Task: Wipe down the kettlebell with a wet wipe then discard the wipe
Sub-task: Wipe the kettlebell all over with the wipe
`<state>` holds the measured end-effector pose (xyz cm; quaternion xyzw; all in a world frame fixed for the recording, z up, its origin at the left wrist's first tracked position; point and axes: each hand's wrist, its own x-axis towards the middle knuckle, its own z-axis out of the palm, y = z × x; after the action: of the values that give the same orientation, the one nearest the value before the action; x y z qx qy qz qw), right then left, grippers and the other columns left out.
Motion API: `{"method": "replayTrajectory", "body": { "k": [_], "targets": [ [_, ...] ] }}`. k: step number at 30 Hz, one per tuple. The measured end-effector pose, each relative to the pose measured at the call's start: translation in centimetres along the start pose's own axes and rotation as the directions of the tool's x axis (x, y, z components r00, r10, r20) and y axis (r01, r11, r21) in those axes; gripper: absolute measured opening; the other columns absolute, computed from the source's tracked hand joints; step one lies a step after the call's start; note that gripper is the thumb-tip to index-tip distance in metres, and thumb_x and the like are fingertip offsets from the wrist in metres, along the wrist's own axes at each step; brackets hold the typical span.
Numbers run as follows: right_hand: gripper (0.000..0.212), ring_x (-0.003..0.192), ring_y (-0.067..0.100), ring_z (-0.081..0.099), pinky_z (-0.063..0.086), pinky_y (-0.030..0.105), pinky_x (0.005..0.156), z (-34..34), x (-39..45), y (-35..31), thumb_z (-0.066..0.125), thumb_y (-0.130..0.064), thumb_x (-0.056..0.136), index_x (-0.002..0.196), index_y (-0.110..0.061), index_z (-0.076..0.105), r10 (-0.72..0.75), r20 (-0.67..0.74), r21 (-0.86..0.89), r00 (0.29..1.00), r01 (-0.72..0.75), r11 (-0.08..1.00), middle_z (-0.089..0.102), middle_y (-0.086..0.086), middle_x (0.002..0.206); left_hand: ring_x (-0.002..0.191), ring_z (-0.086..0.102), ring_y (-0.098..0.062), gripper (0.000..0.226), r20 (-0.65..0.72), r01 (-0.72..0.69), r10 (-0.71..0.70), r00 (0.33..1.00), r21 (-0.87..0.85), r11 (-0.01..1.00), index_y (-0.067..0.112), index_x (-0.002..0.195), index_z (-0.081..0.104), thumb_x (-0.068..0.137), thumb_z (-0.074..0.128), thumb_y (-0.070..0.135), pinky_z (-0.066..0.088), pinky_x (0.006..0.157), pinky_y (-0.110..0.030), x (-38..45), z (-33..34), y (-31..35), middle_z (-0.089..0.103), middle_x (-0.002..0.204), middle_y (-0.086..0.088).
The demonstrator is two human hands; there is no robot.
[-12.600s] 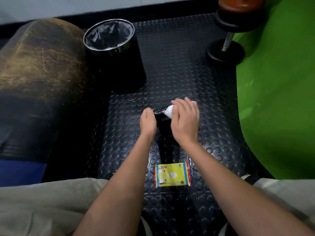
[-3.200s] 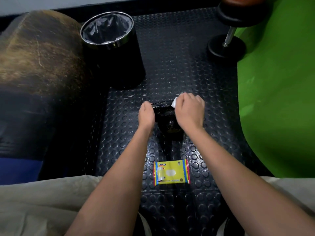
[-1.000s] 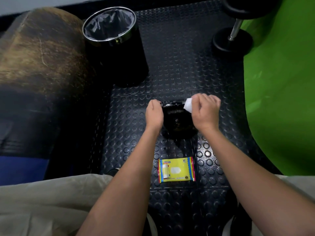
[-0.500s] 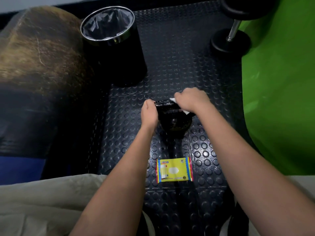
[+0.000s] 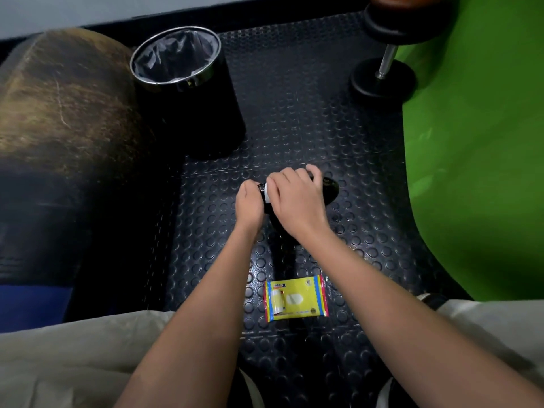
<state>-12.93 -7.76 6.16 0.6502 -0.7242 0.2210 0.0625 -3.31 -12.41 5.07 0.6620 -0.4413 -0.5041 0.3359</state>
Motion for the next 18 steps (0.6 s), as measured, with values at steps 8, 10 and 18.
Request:
{"method": "replayTrajectory", "body": {
  "k": [8, 10, 18],
  "targets": [
    [0.036, 0.107, 0.017, 0.054, 0.029, 0.041, 0.108, 0.8, -2.3, 4.8, 0.032, -0.031, 0.104, 0.116, -0.021, 0.065, 0.105, -0.175, 0.255, 0.979, -0.057, 0.965, 0.063, -0.006, 0.109, 0.081, 0.047, -0.016, 0.027, 0.037, -0.052, 0.053, 0.998, -0.02, 0.998, 0.018, 0.086, 0.054, 0.091, 0.03, 0.029, 0.044, 0.075, -0.035, -0.5, 0.6, 0.0, 0.055, 0.086, 0.001],
    [0.038, 0.107, 0.019, 0.052, 0.033, 0.043, 0.107, 1.1, -2.6, 5.0, 0.031, -0.03, 0.104, 0.115, -0.019, 0.065, 0.186, -0.207, 0.287, 0.961, -0.122, 0.95, 0.063, -0.002, 0.11, 0.08, 0.045, -0.017, 0.026, 0.047, -0.054, 0.054, 0.997, -0.01, 0.999, 0.019, 0.084, 0.05, 0.086, 0.028, 0.033, 0.042, 0.074, -0.036, -0.4, 0.7, 0.0, 0.051, 0.085, 0.0],
    [0.037, 0.113, 0.019, 0.052, 0.037, 0.037, 0.101, 2.3, -3.0, 5.2, 0.028, -0.029, 0.106, 0.124, -0.018, 0.058, 0.42, -0.163, 0.488, 0.893, -0.297, 0.821, 0.059, 0.0, 0.121, 0.08, 0.039, -0.017, 0.021, 0.035, -0.017, 0.018, 0.999, -0.019, 1.0, 0.019, 0.084, 0.042, 0.094, 0.027, 0.028, 0.038, 0.074, -0.036, 0.2, 0.3, -0.3, 0.043, 0.085, 0.0]
  ]
}}
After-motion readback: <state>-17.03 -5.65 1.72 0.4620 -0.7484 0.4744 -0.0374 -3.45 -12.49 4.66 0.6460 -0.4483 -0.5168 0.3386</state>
